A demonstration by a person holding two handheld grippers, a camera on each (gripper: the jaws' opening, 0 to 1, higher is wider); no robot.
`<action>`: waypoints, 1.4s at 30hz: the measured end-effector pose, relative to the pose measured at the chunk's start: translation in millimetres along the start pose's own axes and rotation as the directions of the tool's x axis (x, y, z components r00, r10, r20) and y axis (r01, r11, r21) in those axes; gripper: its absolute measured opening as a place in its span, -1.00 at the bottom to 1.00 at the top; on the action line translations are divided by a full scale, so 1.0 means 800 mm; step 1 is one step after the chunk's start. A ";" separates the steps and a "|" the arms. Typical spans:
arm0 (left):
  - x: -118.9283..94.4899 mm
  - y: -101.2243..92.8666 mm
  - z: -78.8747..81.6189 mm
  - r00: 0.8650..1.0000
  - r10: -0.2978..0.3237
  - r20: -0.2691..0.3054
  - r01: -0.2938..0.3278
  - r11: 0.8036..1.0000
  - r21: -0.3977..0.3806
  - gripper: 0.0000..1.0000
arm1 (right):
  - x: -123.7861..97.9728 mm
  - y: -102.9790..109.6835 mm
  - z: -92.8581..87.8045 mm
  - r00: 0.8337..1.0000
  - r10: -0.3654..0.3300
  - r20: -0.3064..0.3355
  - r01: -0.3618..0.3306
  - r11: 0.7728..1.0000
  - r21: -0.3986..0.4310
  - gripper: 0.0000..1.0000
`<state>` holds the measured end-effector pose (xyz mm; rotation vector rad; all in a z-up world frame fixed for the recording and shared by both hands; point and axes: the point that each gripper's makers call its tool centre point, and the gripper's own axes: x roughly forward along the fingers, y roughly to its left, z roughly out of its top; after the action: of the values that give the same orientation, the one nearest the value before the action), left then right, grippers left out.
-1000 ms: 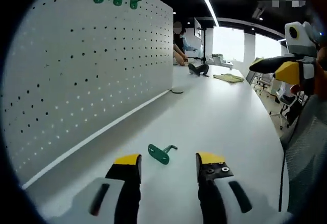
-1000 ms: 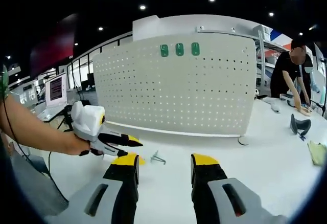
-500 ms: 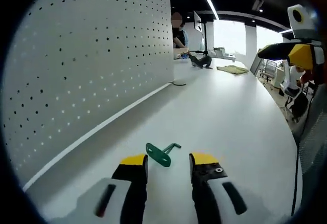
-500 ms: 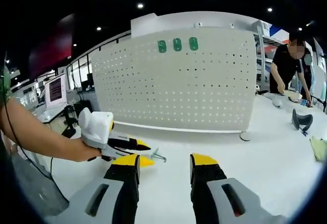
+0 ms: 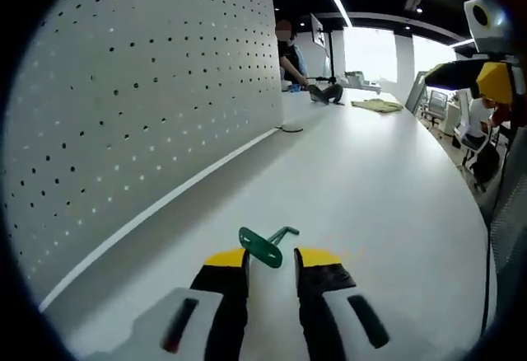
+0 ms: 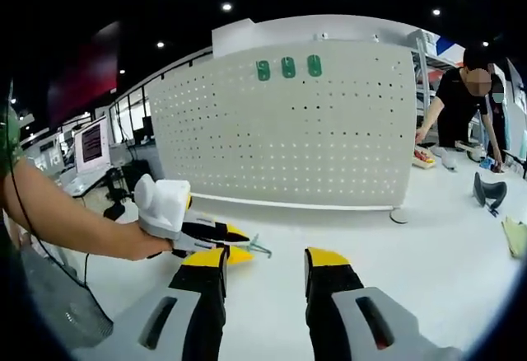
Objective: Insert the hook assembly into the mounting plate slot until the hook locks in place.
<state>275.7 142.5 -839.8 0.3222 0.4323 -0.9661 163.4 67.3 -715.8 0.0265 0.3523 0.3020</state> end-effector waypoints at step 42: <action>-0.014 0.014 -0.001 0.999 0.025 0.030 -0.026 1.000 0.016 -0.94 | 0.008 0.013 -0.010 0.999 0.034 -0.036 -0.034 0.999 -0.012 -0.30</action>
<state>279.3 156.9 -834.3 0.3272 0.3927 -0.9486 163.2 78.8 -724.9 0.0148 0.3863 0.3384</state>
